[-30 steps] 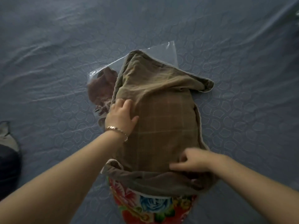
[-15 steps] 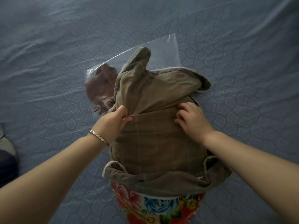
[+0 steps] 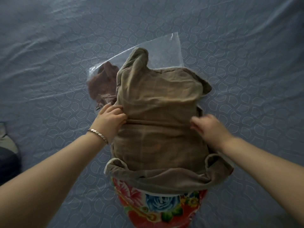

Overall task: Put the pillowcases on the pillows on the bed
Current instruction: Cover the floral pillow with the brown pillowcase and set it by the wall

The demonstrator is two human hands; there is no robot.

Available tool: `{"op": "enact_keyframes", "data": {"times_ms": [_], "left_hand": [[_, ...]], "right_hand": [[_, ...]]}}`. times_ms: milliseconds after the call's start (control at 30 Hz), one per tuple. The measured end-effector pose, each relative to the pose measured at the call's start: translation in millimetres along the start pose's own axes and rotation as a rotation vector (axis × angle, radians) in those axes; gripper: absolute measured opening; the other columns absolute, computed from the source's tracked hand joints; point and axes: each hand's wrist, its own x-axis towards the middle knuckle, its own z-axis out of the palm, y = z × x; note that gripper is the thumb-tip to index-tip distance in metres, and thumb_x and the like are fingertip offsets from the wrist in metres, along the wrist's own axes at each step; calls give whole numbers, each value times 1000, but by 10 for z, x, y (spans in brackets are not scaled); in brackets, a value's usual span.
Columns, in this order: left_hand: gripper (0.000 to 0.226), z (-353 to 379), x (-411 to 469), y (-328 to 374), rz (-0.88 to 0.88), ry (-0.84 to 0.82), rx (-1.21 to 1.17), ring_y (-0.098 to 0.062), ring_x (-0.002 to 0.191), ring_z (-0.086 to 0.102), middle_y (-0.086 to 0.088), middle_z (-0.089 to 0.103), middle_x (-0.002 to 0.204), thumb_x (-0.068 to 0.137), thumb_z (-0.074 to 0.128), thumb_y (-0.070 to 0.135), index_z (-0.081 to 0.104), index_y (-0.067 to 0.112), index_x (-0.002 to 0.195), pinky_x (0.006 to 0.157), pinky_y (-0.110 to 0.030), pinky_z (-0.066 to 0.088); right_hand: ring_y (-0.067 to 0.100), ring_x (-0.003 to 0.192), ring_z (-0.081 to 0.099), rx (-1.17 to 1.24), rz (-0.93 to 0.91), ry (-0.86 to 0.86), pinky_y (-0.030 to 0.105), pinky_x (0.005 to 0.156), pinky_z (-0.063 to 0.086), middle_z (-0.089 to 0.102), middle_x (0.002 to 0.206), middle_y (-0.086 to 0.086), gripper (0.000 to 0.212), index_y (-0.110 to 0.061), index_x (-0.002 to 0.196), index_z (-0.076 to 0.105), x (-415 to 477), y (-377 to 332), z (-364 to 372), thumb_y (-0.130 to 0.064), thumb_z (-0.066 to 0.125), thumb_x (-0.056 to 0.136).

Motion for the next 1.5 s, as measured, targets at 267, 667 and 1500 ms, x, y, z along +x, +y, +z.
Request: {"op": "enact_keyframes", "data": {"times_ms": [267,667,1500], "left_hand": [[30,-492,1010,659,-175,95,71,-32,100,58,-9,60,112,88,41,27,60,13,107,77,-37,41],[23,61,1377,492,-256,85,-333,-35,101,52,-15,61,105,91,54,27,61,7,101,89,-39,40],[13,269,-324,251,-550,-65,-274,-38,94,52,-17,57,100,86,61,14,65,3,91,71,-45,45]], "right_hand": [[21,70,57,186,307,-52,32,69,44,59,71,1,23,-15,74,57,-412,-343,352,-27,47,89],[30,115,53,788,1058,-61,29,89,41,58,124,16,37,-6,120,57,-144,209,605,-31,43,97],[24,119,44,113,412,0,35,100,36,45,128,6,51,-13,132,46,-61,-699,80,-38,57,89]]}}
